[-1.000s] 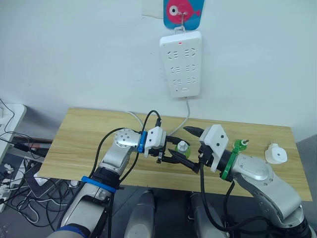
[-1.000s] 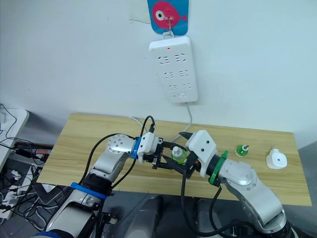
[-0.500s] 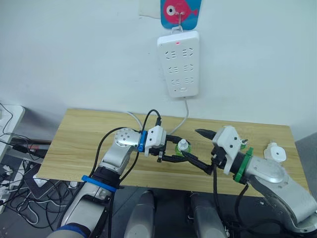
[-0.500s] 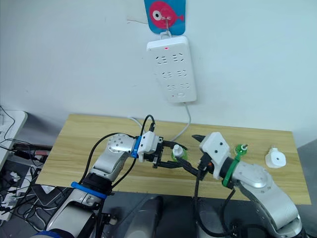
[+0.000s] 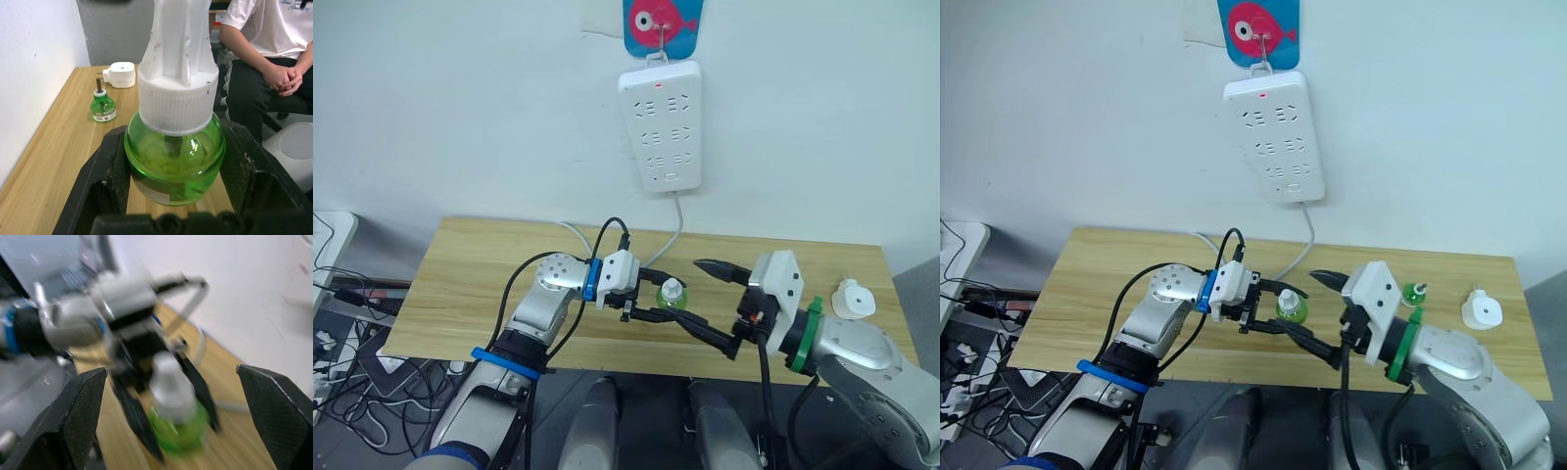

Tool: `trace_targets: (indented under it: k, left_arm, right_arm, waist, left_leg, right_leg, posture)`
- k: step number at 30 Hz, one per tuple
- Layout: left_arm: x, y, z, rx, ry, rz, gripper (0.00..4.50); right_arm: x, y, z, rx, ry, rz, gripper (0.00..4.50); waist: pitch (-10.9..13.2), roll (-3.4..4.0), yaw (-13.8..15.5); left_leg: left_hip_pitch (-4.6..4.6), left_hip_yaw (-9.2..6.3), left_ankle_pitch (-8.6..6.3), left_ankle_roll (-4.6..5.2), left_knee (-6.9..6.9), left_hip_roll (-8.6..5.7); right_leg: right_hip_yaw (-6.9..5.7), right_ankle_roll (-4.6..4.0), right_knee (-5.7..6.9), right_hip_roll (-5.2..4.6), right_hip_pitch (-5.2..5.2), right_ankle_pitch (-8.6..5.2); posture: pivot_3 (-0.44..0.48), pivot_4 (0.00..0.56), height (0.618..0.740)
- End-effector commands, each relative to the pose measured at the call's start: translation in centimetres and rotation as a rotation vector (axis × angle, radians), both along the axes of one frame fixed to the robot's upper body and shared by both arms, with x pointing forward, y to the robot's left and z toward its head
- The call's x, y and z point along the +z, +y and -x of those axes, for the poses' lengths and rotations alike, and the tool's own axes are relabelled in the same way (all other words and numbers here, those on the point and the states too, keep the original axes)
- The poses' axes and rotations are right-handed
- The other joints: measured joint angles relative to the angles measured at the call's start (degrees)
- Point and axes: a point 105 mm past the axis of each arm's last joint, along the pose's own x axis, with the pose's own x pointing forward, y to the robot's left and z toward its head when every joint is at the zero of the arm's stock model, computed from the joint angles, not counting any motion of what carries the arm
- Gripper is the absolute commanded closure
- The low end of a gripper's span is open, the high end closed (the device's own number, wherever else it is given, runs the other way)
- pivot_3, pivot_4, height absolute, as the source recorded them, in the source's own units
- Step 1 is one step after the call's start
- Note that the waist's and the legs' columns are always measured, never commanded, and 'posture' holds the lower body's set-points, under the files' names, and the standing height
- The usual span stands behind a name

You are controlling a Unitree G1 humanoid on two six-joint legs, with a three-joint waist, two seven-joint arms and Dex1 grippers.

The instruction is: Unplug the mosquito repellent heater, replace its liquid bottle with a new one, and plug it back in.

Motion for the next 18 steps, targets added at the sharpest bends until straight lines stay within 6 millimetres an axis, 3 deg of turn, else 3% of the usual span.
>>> trace_targets:
  k: [1, 2, 5, 15, 18]
  left_arm:
    - [0.7, -0.2, 0.5, -0.026, -0.037, 0.021, 2.23]
    - [0.7, -0.2, 0.5, -0.028, -0.038, 0.02, 2.23]
    - [0.7, -0.3, 0.5, -0.03, -0.037, 0.019, 2.23]
    - [0.6, -0.6, 0.5, -0.031, -0.031, 0.024, 2.23]
    - [0.5, -0.5, 0.5, -0.027, -0.029, 0.023, 2.23]
  right_arm:
    - [0.5, 1.1, 0.1, 0.003, -0.022, -0.017, 0.06]
    - [0.4, 1.2, -0.1, -0.003, -0.025, -0.013, 0.06]
    - [-0.1, 1.1, -0.5, -0.019, -0.025, 0.013, 0.64]
    - [-0.2, 0.6, -1.0, -0.05, -0.11, 0.082, 4.11]
    - [0.7, 0.7, -0.5, -0.038, -0.136, 0.06, 4.14]
  waist:
    - [0.0, 0.0, -0.01]
    - [-0.01, -0.01, 0.0]
    - [-0.01, -0.01, 0.12]
    - [-0.01, -0.01, 0.0]
    - [-0.01, -0.01, -0.02]
  left_leg:
    - [-0.01, 0.0, 0.0, 0.0, 0.0, -0.01]
    - [-0.01, 0.01, 0.0, 0.0, 0.0, -0.01]
    - [-0.01, -0.01, 0.0, 0.0, 0.0, -0.02]
    - [-0.01, -0.02, 0.0, 0.0, 0.0, -0.02]
    - [-0.01, -0.01, 0.0, 0.0, 0.0, -0.01]
  right_leg:
    - [0.01, 0.0, 0.0, -0.01, -0.01, 0.0]
    - [0.01, 0.0, 0.0, -0.01, -0.01, 0.0]
    - [-0.01, 0.0, -0.01, -0.02, 0.0, 0.0]
    - [-0.03, 0.0, -0.01, 0.0, -0.01, 0.0]
    - [-0.02, 0.0, 0.0, -0.01, 0.0, 0.0]
  posture:
    - [0.205, 0.271, 0.74]
    - [0.205, 0.271, 0.74]
    - [0.205, 0.279, 0.74]
    - [0.198, 0.287, 0.74]
    - [0.195, 0.287, 0.74]
